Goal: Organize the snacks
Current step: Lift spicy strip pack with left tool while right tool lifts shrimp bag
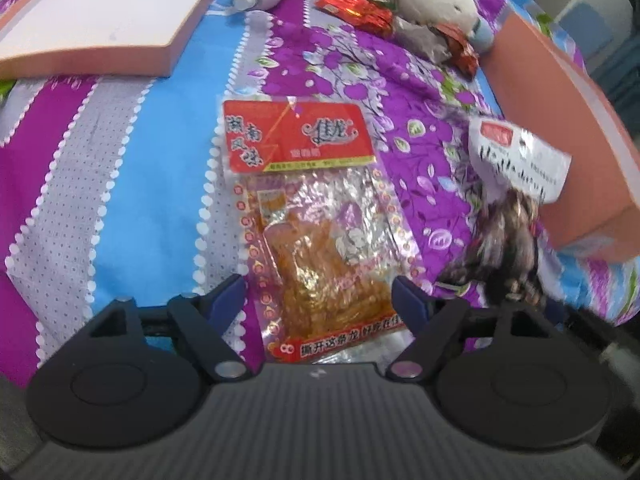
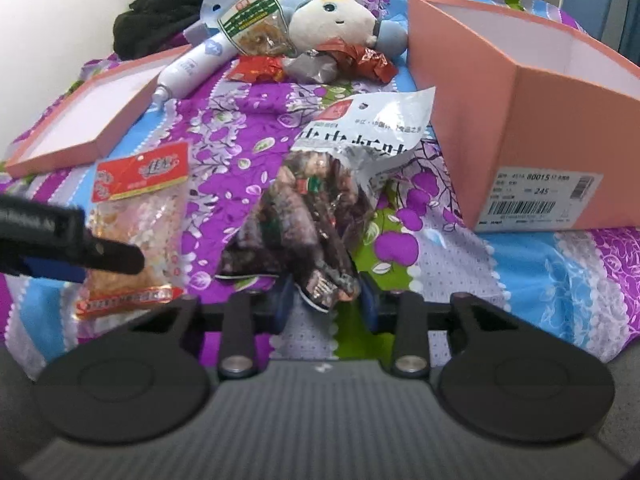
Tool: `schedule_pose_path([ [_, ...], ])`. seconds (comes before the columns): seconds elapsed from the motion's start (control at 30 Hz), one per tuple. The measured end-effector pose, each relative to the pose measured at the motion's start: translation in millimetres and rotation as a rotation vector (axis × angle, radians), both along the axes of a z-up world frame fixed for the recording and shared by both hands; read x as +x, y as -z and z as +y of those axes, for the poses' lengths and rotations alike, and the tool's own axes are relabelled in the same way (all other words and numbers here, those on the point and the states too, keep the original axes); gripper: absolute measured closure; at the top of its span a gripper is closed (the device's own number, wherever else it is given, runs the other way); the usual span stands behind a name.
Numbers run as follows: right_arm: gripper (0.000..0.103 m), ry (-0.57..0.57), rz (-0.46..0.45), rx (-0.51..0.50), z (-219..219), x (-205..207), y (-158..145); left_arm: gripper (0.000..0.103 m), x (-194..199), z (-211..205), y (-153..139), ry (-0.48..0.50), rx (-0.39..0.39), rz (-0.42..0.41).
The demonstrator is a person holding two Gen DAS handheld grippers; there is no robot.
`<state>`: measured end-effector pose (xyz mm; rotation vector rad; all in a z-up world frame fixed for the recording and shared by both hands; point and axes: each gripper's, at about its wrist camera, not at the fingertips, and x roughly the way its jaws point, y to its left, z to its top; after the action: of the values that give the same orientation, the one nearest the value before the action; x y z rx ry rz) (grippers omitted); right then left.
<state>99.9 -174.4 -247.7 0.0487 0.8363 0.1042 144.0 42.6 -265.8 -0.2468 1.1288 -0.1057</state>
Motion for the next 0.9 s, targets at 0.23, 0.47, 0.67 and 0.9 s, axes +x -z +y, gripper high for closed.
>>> schedule_pose_path([
  [0.23,0.037,0.024,-0.026,0.154,-14.5,-8.2,-14.5,0.036,-3.5,-10.3,2.2,0.051,0.056,-0.026],
  [0.47,0.035,0.081,-0.063,0.245,-18.6,10.6,-24.8,0.051,-5.2,-11.0,0.8,0.076,0.046,-0.045],
  [0.67,0.035,0.102,-0.039,0.198,-7.9,38.3,-25.9,0.055,-6.9,-11.3,-1.1,0.071,0.040,-0.050],
  [0.9,0.033,0.121,-0.005,0.145,3.1,52.8,-22.0,0.056,-7.2,-9.4,-1.9,0.066,0.029,-0.050],
])
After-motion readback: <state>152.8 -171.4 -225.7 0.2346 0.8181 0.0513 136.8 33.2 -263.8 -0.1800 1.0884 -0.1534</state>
